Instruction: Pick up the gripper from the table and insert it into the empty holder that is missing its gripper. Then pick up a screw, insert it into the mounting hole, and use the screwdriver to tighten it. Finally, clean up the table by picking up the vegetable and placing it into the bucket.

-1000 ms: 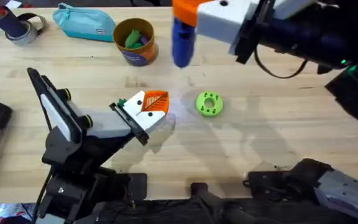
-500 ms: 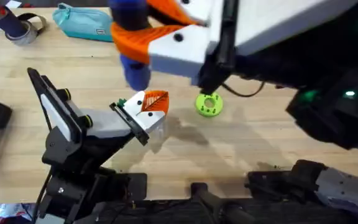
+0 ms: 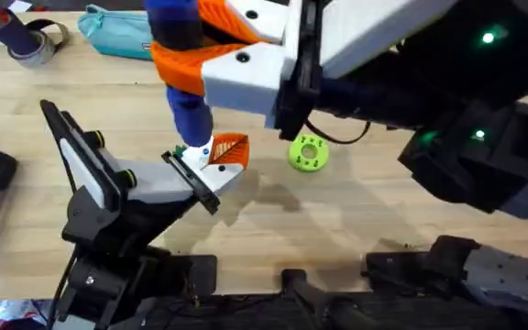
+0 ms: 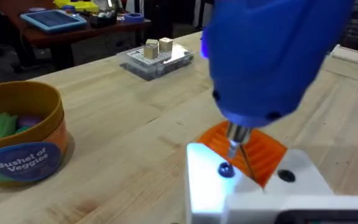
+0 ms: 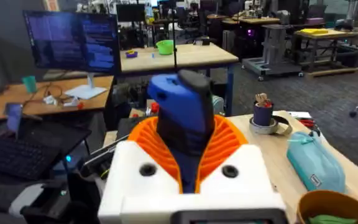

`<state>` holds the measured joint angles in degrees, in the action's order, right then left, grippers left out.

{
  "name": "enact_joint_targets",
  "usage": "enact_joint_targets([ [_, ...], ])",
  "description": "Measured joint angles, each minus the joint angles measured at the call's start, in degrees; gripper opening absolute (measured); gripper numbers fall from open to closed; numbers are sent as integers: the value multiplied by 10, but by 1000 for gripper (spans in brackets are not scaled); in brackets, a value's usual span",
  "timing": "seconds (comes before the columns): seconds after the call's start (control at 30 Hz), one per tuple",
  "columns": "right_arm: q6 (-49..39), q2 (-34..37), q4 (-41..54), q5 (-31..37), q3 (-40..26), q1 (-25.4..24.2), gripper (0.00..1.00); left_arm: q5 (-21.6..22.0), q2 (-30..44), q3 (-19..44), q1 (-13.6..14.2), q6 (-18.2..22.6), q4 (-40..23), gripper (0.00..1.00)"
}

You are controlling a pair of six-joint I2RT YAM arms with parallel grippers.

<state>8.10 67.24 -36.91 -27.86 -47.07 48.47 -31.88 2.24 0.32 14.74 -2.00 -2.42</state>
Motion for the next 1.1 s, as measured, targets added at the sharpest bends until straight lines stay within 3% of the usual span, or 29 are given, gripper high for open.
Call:
enact_joint_targets([
  [1.1,18,0,52,30,0,0,83,0,0,0,0,0,-2,12],
])
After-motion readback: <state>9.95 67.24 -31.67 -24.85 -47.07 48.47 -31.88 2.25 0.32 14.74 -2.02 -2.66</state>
